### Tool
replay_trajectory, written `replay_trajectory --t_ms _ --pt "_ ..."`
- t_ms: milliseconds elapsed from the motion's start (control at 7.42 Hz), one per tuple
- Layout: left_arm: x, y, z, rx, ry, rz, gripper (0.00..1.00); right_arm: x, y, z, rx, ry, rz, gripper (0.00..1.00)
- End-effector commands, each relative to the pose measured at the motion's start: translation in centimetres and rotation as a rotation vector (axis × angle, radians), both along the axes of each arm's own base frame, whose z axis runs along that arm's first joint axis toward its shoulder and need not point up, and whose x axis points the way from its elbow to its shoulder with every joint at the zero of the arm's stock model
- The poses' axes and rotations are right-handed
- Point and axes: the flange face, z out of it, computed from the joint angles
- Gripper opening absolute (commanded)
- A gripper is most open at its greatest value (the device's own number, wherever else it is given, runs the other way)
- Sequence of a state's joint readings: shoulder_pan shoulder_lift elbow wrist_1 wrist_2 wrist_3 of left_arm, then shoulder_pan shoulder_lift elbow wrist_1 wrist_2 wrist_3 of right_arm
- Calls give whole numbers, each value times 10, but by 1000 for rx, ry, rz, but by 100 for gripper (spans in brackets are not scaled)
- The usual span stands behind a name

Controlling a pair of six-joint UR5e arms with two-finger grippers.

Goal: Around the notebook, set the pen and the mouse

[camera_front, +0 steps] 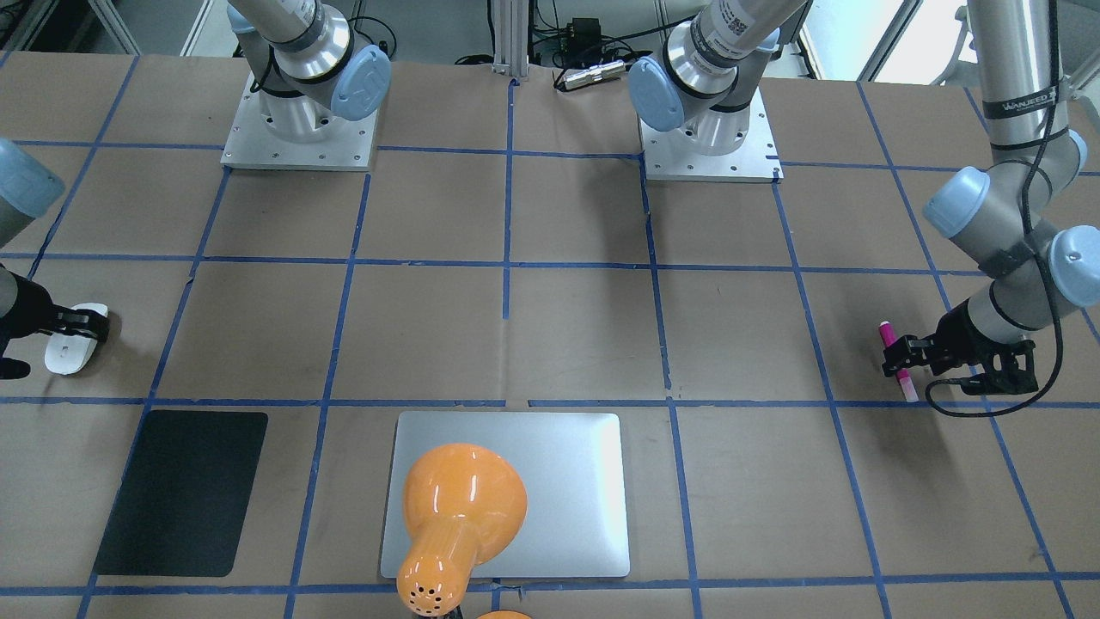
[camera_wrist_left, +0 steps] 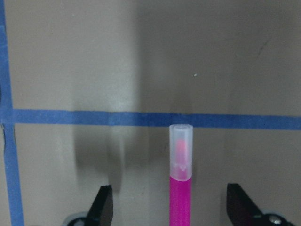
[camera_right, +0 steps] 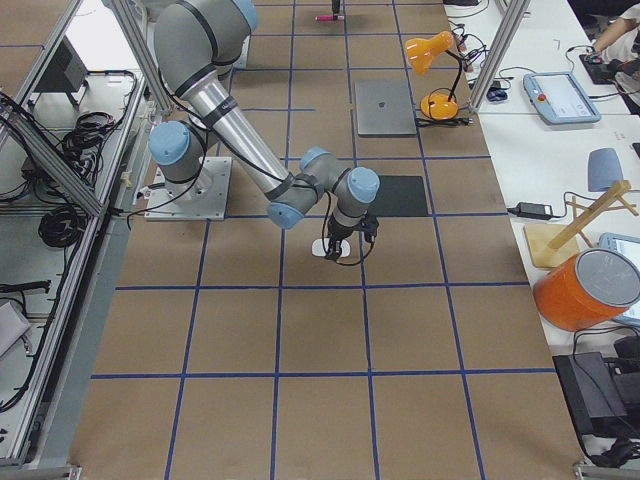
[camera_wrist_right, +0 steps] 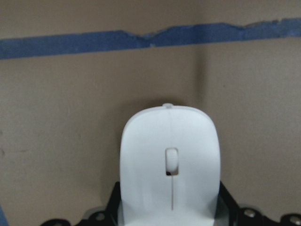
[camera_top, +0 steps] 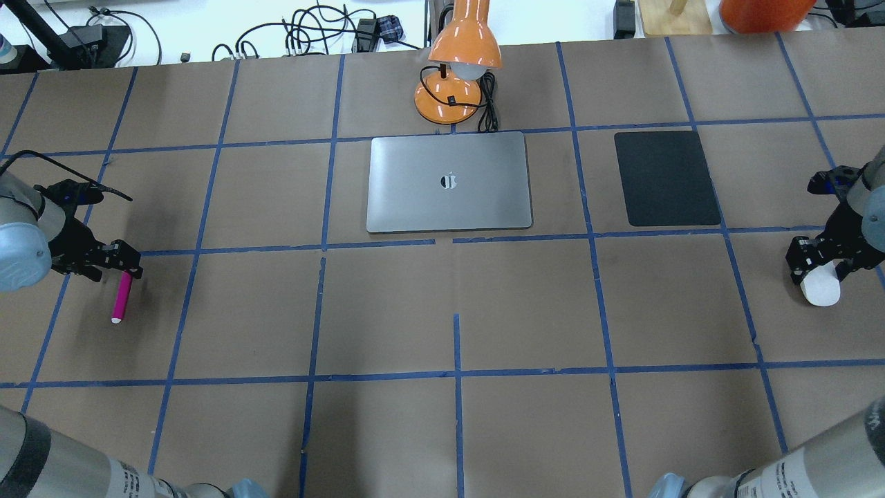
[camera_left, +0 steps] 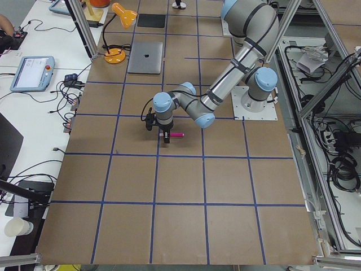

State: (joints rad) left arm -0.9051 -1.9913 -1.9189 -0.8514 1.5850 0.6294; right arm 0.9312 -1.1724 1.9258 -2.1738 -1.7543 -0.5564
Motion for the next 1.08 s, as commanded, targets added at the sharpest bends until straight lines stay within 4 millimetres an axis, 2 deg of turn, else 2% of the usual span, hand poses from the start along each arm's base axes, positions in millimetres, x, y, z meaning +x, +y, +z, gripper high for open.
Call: replay_trajectory --t_ms 0,135,404,539,674,809,944 --pt "0 0 -5 8 9 1 66 4 -4 19 -24 19 8 8" --pt "0 0 -5 10 10 1 57 9 -13 48 -58 42 17 8" --pt "1 -1 -3 11 5 0 16 78 -67 113 -106 48 85 8" --pt "1 -1 -3 15 6 -1 0 113 -101 128 -132 34 50 8" --pt "1 -1 -1 13 6 -13 0 155 -138 113 -140 5 59 8" --pt "0 0 1 15 1 -14 0 187 -171 89 -134 7 52 9" --pt "-3 1 14 25 7 -12 0 206 -199 67 -127 7 56 10"
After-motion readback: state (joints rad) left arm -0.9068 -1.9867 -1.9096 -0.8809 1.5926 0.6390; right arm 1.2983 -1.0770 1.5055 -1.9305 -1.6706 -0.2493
